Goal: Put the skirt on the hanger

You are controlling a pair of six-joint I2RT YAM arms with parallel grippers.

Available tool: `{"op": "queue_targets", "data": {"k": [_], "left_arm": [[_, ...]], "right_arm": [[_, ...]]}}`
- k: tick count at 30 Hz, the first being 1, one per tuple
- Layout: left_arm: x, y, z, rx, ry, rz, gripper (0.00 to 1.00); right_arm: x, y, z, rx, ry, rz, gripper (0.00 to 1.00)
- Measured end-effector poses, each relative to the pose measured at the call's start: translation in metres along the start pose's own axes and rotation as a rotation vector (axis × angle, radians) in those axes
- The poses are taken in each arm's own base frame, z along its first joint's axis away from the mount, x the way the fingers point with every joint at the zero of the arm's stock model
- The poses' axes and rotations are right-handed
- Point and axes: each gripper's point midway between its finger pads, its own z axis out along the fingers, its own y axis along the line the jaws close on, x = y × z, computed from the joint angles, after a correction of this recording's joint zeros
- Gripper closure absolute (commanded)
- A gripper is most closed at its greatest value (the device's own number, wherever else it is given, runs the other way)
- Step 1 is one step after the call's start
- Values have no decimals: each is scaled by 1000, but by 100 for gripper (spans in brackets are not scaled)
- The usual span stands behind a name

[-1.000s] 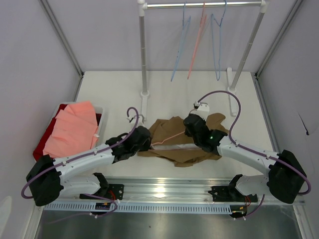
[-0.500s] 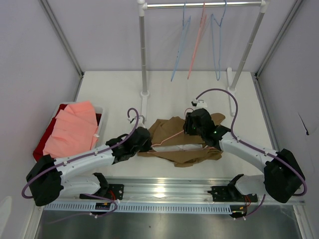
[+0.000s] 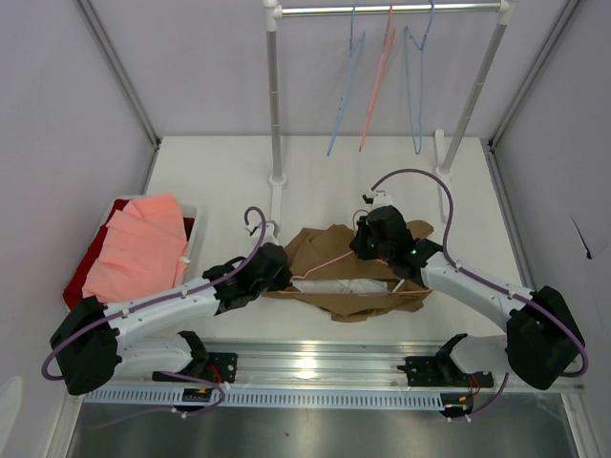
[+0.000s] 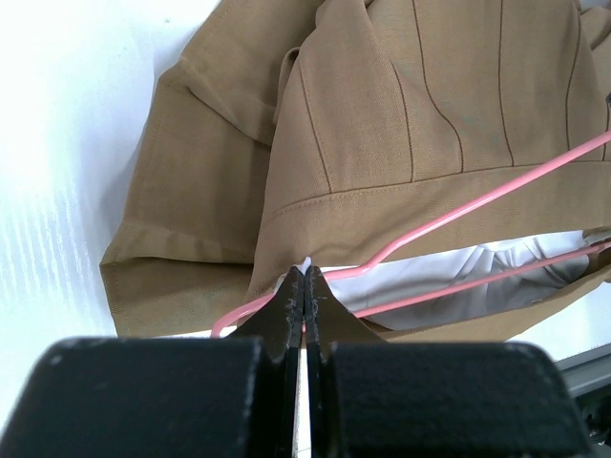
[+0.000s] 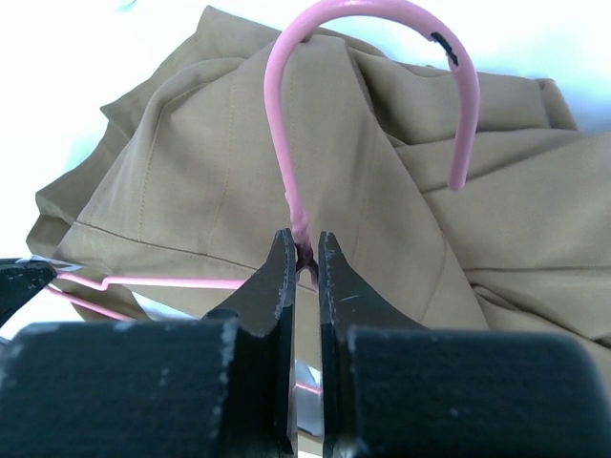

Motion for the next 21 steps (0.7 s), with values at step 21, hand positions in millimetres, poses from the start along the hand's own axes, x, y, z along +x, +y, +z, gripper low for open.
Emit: {"op": "queue_targets", "data": {"k": [21], "left_arm": [[5,13,-1,-56,13,10,100]], "right_arm": [[-14,-34,-24,153,-131,49,100]]}}
